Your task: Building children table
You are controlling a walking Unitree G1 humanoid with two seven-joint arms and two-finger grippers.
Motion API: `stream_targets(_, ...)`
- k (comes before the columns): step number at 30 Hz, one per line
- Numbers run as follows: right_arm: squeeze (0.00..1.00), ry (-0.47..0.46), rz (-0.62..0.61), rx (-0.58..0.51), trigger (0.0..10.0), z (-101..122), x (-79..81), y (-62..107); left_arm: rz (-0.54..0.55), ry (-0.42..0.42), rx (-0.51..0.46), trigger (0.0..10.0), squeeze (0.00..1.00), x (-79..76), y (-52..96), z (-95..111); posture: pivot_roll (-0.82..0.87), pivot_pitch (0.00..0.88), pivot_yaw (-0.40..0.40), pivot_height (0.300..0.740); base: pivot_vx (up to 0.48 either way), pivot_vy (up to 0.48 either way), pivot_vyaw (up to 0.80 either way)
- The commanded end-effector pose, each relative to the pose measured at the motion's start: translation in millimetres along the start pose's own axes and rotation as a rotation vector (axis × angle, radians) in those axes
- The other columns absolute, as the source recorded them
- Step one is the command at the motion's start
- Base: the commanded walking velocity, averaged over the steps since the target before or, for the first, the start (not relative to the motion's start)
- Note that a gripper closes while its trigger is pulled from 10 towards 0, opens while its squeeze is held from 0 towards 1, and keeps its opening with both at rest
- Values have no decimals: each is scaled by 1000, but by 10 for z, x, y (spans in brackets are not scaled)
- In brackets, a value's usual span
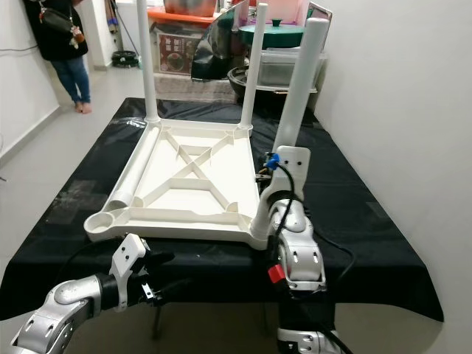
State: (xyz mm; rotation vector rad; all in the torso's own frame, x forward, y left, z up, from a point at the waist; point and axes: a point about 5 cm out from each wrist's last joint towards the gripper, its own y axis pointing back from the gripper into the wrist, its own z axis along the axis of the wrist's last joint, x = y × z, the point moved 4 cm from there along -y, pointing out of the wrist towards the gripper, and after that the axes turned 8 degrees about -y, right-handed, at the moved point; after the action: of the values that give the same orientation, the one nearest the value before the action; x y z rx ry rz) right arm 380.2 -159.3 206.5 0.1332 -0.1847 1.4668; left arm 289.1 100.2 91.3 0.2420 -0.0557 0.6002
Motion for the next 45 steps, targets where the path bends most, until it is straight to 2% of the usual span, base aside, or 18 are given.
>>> stream_targets(1, 0, -4, -43, 82, 10000, -157, -145, -27, -1, -6, 9, 10000, 0, 11, 7, -15, 48, 0, -93, 740, 0, 0, 0)
stream_targets(2, 608, 1, -27, 54, 10000, -79, -177, -53, 0, -5, 8, 10000, 0, 10, 3, -14, 46, 0, -92, 740, 0, 0, 0)
stream_targets(4, 608, -8, -17, 14, 10000, 8, -209, -71, 1, -4, 6, 10000, 0, 7, -3, -12, 46, 0, -93, 740, 0, 0, 0)
stream_targets(5, 1000, -6, 32, 7, 10000, 70, -219, -110, 0, -3, 4, 10000, 0, 0, -10, -11, 47, 0, -93, 740, 0, 0, 0)
stream_targets(8, 545, 4, 237, 26, 10000, 174, -142, -166, -2, -1, 2, 10000, 0, -7, -19, -9, 41, 0, -93, 740, 0, 0, 0)
stream_targets(9, 0, 6, 356, 44, 10000, 211, -80, -145, -3, -1, 2, 10000, 0, -7, -21, -10, 41, 0, -93, 740, 0, 0, 0)
stream_targets(15, 0, 158, 759, 125, 10000, 180, -104, 102, -6, -5, -1, 10000, 0, 3, -34, 3, 35, 0, -92, 740, 0, 0, 0)
stream_targets(16, 0, 175, 803, 160, 4902, 145, -136, 129, -6, -5, -2, 10000, 0, 5, -35, 5, 33, 0, -93, 740, 0, 0, 0)
stream_targets(17, 0, 178, 819, 180, 4902, 126, -153, 136, -6, -5, -3, 10000, 0, 7, -35, 5, 33, 0, -93, 740, 0, 0, 0)
stream_targets(18, 0, 192, 785, 196, 0, 92, -194, 79, -6, -4, -3, 10000, 0, 5, -35, 6, 32, 0, -93, 740, 0, 0, 0)
stream_targets(23, 0, 93, 293, 204, 0, -54, -510, -305, -7, -1, -5, 10000, 0, -11, -25, 2, 38, 0, -92, 740, 0, 0, 0)
stream_targets(28, 0, -61, -81, 163, 0, -291, -688, -176, -6, -3, -1, 10000, 0, 2, -11, 2, 39, 0, -89, 740, 0, 0, 0)
stream_targets(34, 0, -147, -104, 199, 0, -544, -293, 147, -7, -6, -2, 10000, 0, 9, -11, 14, 43, 0, -86, 740, 0, 0, 0)
stream_targets(35, 0, -134, -6, 174, 10000, -487, -103, 153, -9, -6, -1, 10000, 0, 9, -11, 13, 39, 0, -81, 740, 0, 0, 0)
stream_targets(39, 0, -112, 147, 102, 10000, -336, 119, 131, -14, -6, 1, 10000, 0, 0, -16, 8, 32, 0, -79, 740, 0, 0, 0)
stream_targets(40, 1000, -90, 207, 74, 10000, -235, 139, 80, -17, -7, 1, 10000, 0, -2, -20, 8, 33, 0, -80, 740, 0, 0, 0)
stream_targets(41, 0, -78, 330, 53, 10000, -16, 88, -67, -17, -8, -4, 10000, 0, 5, -31, 22, 23, 0, -83, 740, 0, 0, 0)
stream_targets(45, 0, -30, 491, 64, 10000, 114, 11, -111, -15, -7, -6, 10000, 0, 13, -39, 22, 11, 0, -79, 740, 0, 0, 0)
